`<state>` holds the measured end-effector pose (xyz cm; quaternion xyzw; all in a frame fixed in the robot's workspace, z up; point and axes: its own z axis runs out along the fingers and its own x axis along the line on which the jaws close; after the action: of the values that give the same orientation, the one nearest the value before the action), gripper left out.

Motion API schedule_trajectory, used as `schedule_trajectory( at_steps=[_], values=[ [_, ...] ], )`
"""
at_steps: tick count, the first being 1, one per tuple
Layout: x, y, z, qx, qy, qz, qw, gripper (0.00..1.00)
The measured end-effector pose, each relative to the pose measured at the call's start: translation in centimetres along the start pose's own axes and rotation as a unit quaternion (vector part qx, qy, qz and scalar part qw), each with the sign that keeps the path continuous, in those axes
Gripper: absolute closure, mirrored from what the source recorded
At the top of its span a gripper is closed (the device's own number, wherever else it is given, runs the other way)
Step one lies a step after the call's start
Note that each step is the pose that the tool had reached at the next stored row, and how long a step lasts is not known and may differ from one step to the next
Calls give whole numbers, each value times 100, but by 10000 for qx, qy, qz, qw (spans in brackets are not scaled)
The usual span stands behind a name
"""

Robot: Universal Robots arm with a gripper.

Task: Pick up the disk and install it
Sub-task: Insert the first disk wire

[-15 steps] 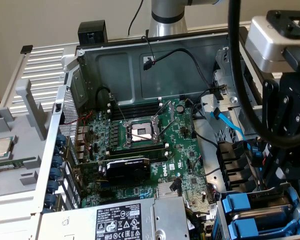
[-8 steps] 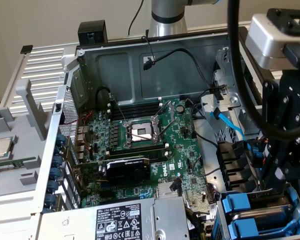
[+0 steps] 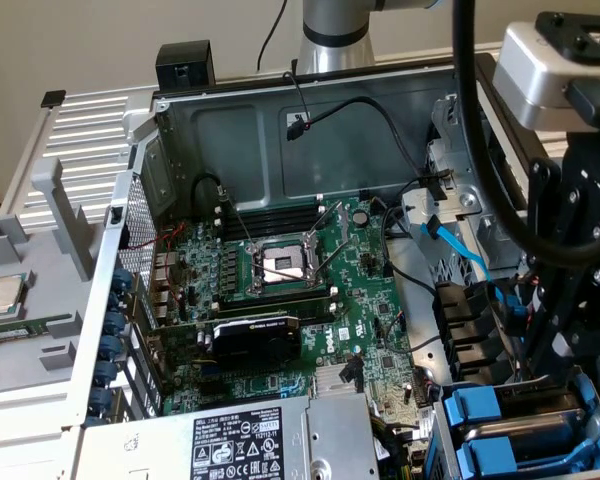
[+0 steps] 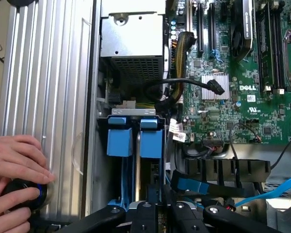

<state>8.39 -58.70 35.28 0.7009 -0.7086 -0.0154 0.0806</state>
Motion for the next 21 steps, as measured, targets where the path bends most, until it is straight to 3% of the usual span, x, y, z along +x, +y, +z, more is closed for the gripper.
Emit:
schedule_trajectory(
  at_steps=[2, 21],
  values=[
    [-3, -2, 0, -3, 11, 30, 10000, 83],
    [2, -14, -2, -28, 8, 64, 10000, 83]
  ],
)
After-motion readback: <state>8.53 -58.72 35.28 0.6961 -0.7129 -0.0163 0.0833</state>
